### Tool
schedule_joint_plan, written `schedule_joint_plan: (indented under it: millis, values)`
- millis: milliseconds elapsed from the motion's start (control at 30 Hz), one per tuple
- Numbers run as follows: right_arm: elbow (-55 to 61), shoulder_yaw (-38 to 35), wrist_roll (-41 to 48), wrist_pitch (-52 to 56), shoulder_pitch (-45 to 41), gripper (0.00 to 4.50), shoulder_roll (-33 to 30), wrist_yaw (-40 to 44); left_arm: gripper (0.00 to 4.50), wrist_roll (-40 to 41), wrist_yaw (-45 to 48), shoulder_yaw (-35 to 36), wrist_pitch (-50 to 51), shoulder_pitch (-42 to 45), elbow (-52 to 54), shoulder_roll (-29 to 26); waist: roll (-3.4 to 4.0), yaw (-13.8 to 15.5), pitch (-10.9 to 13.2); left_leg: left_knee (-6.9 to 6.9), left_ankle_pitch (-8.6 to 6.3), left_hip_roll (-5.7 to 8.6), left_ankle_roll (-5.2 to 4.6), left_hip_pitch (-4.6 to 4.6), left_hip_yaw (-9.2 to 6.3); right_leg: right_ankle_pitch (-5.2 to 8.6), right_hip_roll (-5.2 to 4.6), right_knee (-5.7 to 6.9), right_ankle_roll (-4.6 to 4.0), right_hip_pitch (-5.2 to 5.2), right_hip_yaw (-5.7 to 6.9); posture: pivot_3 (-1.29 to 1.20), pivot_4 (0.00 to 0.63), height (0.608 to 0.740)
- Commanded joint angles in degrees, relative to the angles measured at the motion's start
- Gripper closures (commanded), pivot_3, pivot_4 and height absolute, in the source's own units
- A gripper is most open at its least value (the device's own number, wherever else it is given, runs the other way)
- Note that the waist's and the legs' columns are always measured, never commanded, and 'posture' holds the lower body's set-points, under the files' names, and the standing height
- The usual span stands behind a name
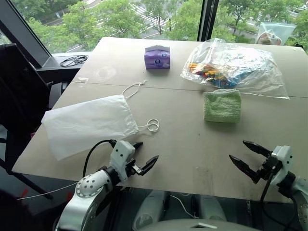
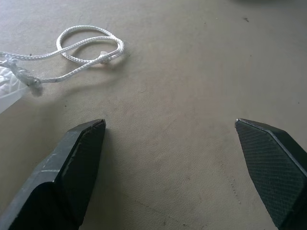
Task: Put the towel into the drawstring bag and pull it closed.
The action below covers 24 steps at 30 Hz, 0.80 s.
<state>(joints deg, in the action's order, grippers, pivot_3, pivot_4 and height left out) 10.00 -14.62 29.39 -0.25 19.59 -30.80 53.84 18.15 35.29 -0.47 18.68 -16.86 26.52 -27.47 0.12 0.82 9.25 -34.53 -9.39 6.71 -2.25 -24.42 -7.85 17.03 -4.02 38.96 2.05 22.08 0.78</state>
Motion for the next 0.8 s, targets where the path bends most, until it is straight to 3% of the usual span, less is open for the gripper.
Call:
schedule_joint_plan:
  millis: [33,300,500,633,800]
  values:
    - [0.8,-1.1,0.5,-0.7,-0.3,0.0,-0.3,0.5,0.04,0.3,0.3,0.2,-0.7,0.7,1.6,-0.2,0.0,0.0,0.0,0.0,0.0,0.0,0.0,0.0,0.0,0.0,0.0,0.0,0.0,0.0,0.0,0.0,0.15,0.739]
    - [1.6,-1.7,0.7,-1.0,0.6,0.0,-0.4,0.5,0.04,1.9,1.0,1.7,0.0,3.9,1.8,-0.8,0.0,0.0,0.0,0.0,0.0,0.0,0.0,-0.02,0.0,-0.03,0.0,-0.01,-0.04,0.01,0.0,0.0,0.15,0.739]
    - [1.9,-2.3,1.5,-0.1,-1.7,0.0,-2.7,1.9,0.04,5.3,-3.9,4.1,3.2,9.5,2.7,3.0,-0.02,0.0,0.0,-0.01,0.0,0.0,-0.01,-0.03,0.0,-0.05,0.01,0.01,-0.05,0.01,0.01,0.0,0.15,0.739]
    - [1.9,-1.4,3.3,2.3,-7.9,0.0,-5.5,3.5,0.04,6.1,-12.9,6.8,7.4,16.3,2.7,8.1,-0.05,-0.1,0.0,-0.27,0.01,0.0,-0.01,-0.05,0.0,-0.08,0.04,0.05,0.14,-0.11,0.03,0.0,0.15,0.739]
    - [0.3,2.0,4.8,6.1,-18.5,0.0,-7.8,7.0,0.04,3.7,-20.5,9.4,10.3,22.1,1.0,10.5,-0.14,-0.1,0.1,-0.42,0.01,0.0,-0.02,-0.01,0.0,-0.27,0.09,0.03,0.42,-0.24,0.03,0.0,0.15,0.739]
